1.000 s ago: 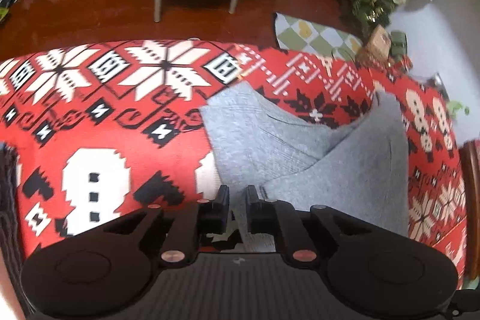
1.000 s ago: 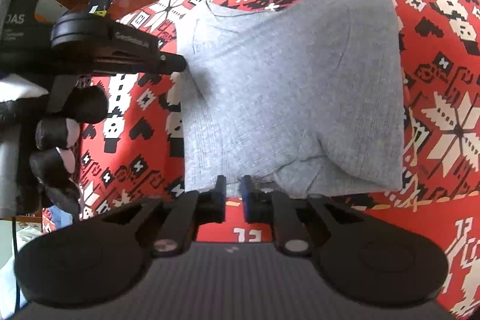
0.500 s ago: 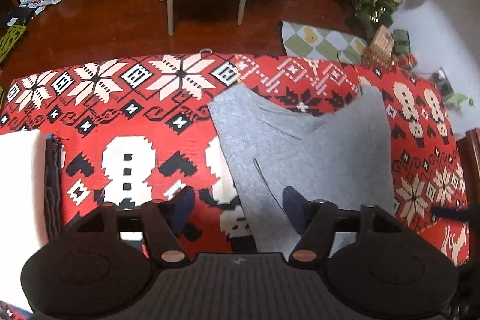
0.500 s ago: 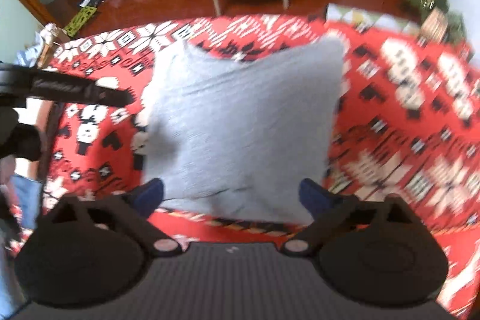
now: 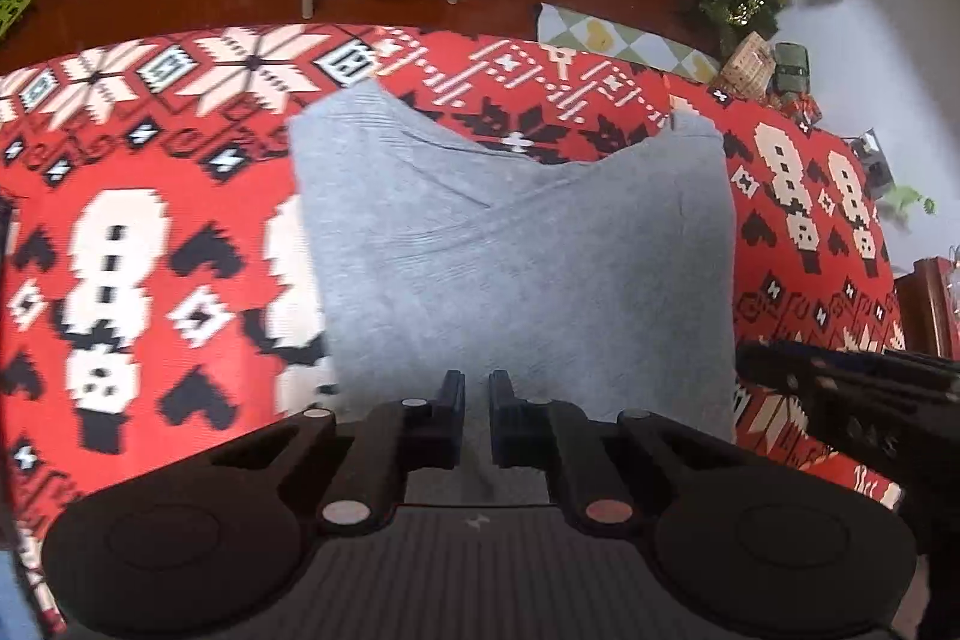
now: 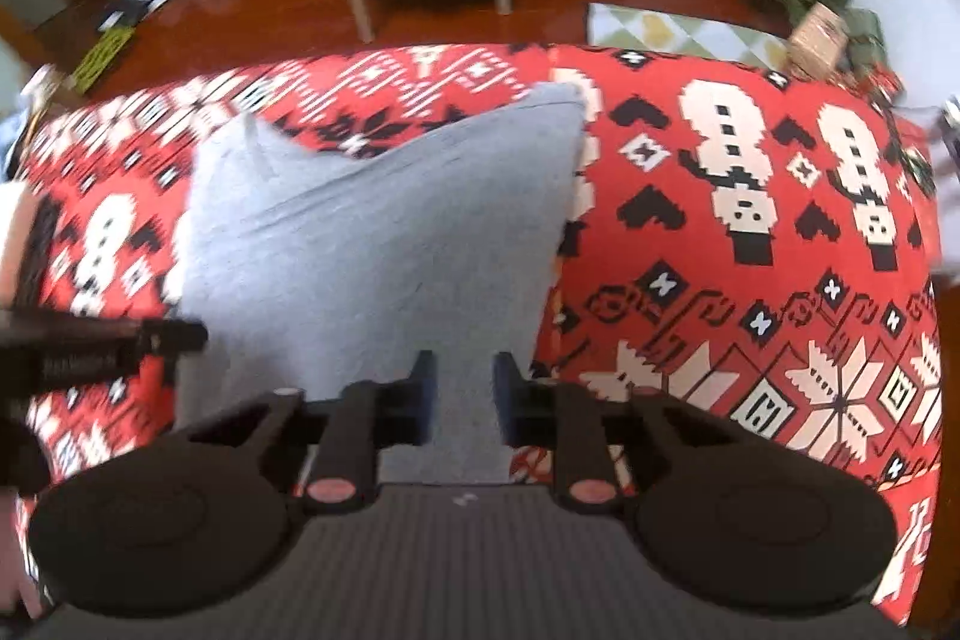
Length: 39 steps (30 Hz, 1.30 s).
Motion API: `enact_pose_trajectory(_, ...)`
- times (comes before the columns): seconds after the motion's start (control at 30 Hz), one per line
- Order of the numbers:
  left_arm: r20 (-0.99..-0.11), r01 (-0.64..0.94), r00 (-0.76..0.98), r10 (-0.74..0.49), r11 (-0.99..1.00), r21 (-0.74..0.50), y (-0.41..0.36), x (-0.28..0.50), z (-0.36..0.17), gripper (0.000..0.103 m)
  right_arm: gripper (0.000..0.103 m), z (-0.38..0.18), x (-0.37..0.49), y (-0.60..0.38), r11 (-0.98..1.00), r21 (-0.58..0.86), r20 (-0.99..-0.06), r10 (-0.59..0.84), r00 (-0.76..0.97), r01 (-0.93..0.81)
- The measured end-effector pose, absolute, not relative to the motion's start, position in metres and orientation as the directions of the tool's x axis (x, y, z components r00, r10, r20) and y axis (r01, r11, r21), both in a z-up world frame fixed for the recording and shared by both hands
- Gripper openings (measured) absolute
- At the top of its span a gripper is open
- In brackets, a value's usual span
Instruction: Fold clothes
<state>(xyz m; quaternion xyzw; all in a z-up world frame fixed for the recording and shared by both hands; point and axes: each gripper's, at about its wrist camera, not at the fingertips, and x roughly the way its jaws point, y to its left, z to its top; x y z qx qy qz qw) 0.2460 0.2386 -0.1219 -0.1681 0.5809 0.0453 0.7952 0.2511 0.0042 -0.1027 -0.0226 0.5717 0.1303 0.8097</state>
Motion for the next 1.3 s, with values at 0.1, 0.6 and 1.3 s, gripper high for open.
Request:
enact_pose_trajectory(0.1,-0.946,-0.269,0.301,-0.117,0.942,-0.202,0.231,0.252,-0.138,0.008,0.010,-0.116,0.263,0.005,0.970,0.130,-0.920,0.195,0.340,-0.205)
enact_pose_trajectory(0.6,-0.942,-0.250,0.312,-0.123,0.946,-0.207,0.227,0.265,-0.121,0.008,0.011,-0.130,0.292,-0.016,0.969,0.185,-0.917,0.231,0.326,-0.165)
enact_pose_trajectory(1.3,-0.938,0.193,0.203,-0.281,0.951,-0.243,0.104,0.299,-0.154,0.007,0.005,-0.183,0.431,-0.063,0.750,0.551,-0.821,0.565,-0.079,-0.366)
